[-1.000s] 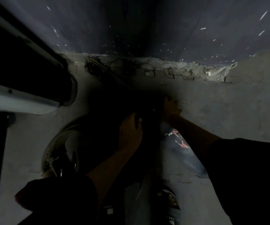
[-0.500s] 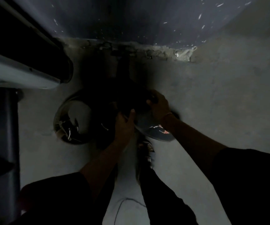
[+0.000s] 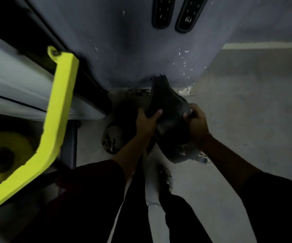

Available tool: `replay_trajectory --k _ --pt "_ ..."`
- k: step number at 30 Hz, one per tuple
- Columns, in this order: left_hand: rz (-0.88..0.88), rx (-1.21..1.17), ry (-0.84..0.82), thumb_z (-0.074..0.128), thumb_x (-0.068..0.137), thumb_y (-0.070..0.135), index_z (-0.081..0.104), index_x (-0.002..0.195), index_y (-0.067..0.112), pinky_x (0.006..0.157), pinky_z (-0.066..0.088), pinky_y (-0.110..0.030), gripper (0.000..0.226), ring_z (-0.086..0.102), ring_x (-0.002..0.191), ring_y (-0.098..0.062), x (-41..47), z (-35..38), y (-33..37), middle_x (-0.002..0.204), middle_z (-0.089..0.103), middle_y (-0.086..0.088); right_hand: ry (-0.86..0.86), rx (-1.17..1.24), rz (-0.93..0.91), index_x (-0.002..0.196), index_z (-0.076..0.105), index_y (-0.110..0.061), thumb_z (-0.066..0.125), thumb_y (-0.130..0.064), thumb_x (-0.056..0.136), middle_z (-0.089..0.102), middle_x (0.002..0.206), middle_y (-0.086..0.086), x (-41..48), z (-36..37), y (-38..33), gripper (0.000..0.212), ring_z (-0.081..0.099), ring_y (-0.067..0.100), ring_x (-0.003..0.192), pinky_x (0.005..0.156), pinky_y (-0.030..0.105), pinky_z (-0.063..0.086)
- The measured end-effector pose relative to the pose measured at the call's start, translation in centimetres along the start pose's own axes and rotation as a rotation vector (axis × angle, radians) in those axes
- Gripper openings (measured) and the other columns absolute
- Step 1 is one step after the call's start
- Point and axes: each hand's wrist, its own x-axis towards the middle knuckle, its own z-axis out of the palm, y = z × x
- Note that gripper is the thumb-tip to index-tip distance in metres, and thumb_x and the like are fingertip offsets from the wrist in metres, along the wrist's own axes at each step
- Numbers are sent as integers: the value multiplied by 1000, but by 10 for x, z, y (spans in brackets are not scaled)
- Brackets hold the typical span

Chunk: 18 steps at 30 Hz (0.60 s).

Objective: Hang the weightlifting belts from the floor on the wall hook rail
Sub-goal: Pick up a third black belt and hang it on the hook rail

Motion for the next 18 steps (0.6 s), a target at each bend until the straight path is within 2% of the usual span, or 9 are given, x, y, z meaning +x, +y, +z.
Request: replay_trajectory --k 3,5,7,9,11,14,16,18 --pt "148 5 32 85 66 38 60 119 12 96 55 -44 64 67 106 -23 -51 -10 65 115 70 -6 54 109 -8 91 52 0 37 19 86 45 73 5 -30 -10 -58 25 47 2 60 62 15 42" --pt "270 -2 40 86 68 33 61 110 10 93 56 -40 54 67 101 -19 -84 -21 115 104 70 0 60 161 -36 90 52 -10 38 18 86 45 71 1 -49 -15 -102 31 45 0 59 64 16 40" --pt "407 23 44 86 72 23 57 88 14 78 56 -31 35 63 82 -11 -119 -33 167 84 63 4 54 198 -87 92 55 -19 46 7 85 52 74 -4 -68 -20 -149 28 49 4 67 69 18 43" --pt "539 38 38 85 74 17 51 77 17 61 48 -18 35 54 64 2 -152 -44 219 72 57 3 15 260 -160 84 54 -23 42 6 87 55 74 -6 -91 -25 -201 32 51 4 65 63 16 45" --pt "620 -16 25 84 75 14 55 83 7 63 52 -19 31 59 67 -1 -186 -55 267 78 65 -3 3 313 -246 80 52 -22 39 7 88 54 73 -7 -114 -28 -246 33 49 7 66 60 19 43" --pt "676 -196 -58 80 80 8 61 101 -4 81 58 -35 31 67 84 -18 -229 -67 322 93 71 -12 24 425 -334 73 48 -20 37 9 85 47 66 -8 -139 -26 -304 33 41 9 62 56 23 36" --pt "694 -239 -112 78 82 12 65 103 -8 79 57 -34 31 67 83 -19 -257 -74 354 92 71 -13 55 489 -352 73 49 -19 37 9 84 47 64 -7 -157 -25 -340 33 40 9 60 53 24 34" --pt "714 -231 -178 76 85 16 69 105 -4 78 59 -33 29 70 82 -18 -277 -82 384 94 74 -13 69 542 -392 77 54 -20 39 7 86 51 68 -4 -172 -23 -371 32 44 11 64 56 24 37"
